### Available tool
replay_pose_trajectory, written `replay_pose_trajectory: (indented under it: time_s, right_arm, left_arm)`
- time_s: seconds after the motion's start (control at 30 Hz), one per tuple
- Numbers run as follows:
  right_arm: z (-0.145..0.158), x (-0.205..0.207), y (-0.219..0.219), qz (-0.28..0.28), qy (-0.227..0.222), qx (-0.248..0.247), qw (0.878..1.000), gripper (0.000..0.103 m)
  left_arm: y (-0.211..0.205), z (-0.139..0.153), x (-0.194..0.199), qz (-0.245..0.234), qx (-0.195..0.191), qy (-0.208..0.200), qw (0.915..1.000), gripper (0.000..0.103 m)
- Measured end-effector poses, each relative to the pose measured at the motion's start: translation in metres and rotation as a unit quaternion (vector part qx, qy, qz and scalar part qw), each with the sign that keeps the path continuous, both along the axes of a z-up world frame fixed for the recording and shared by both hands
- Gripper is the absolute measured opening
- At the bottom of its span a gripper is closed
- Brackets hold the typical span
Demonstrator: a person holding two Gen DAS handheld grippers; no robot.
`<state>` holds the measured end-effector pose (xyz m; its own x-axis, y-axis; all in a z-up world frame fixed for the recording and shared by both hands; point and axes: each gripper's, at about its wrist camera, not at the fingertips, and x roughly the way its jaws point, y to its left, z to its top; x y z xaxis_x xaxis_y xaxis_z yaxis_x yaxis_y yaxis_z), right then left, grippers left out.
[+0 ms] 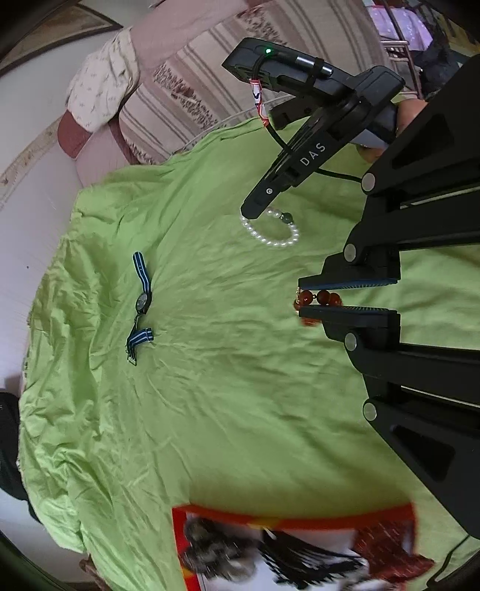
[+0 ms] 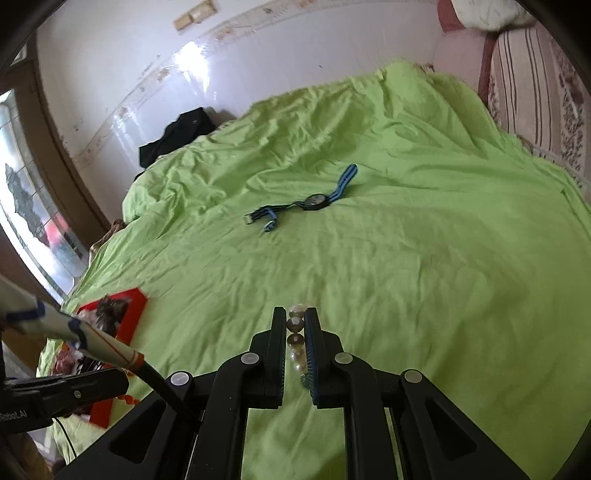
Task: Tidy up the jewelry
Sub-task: 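Lift both held bracelets off the sheet and carry them toward the tray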
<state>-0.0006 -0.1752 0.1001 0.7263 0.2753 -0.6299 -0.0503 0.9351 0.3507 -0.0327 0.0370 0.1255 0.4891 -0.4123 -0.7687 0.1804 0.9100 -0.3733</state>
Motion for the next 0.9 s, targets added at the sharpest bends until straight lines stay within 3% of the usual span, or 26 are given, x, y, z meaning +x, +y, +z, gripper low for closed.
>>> replay_pose_trajectory:
  time_s: [0.2,0.33,0.47,0.9]
  right_arm:
    - [0.017,-0.054,0.017,0.008,-0.012,0.01,1.0,0.011]
    - [0.023,-0.085,0.029,0.014,-0.011,0.006,1.0,0.011]
    - [0.025,-0.111,0.036,0.018,-0.004,0.008,1.0,0.011]
    - [0.045,-0.152,0.068,0.041,-0.005,-0.017,0.999,0.011]
  left_arm:
    - [0.023,0.02,-0.048,0.016,0.013,-0.033,0.9992,0.007]
    - [0.042,0.038,-0.067,0.05,0.046,-0.074,0.9949,0.007]
    - [0.063,0.057,-0.086,0.072,0.045,-0.098,0.9915,0.007]
    - [0.076,0.074,-0.147,0.071,0.088,-0.146,0.9828,0.008]
